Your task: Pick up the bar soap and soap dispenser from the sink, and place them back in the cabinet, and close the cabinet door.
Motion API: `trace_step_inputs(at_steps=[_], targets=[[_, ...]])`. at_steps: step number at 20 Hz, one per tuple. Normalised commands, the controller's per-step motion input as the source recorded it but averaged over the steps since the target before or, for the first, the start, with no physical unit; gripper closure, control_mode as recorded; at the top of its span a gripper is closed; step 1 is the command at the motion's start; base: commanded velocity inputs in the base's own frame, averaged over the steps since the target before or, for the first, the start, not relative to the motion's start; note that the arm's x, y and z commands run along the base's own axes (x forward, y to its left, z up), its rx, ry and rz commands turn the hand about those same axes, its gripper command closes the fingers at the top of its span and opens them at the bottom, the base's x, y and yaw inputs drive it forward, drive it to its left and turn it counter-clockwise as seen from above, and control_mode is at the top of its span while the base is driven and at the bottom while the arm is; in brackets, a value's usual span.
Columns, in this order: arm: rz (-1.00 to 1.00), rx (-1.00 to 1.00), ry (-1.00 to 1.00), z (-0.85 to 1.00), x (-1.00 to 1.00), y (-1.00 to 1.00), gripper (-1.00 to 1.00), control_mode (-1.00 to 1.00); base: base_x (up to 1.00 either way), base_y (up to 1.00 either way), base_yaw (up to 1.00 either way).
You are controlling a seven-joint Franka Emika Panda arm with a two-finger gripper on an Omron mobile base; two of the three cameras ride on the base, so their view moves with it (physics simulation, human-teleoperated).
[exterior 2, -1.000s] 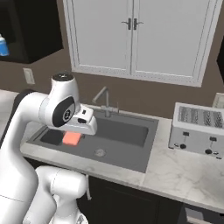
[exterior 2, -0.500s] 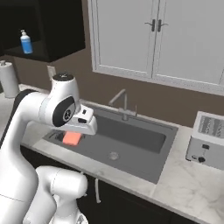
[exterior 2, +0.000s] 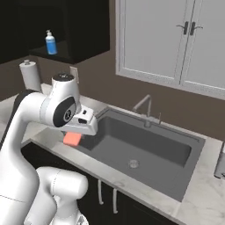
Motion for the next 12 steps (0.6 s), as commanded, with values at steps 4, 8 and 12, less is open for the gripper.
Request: trace_step_inputs(at_steps=[4, 8, 12], targets=[[0.0, 0.0, 0.0, 0.0, 0.0, 0.0, 1.0, 1.0, 0.0, 0.55, 0.18], [0.0, 0.0, 0.0, 0.0, 0.0, 0.0, 1.0, 1.0, 0.04, 0.39, 0.12], [0.0, 0.0, 0.0, 0.0, 0.0, 0.0, 1.0, 1.0, 0.24, 0.07, 0.15]])
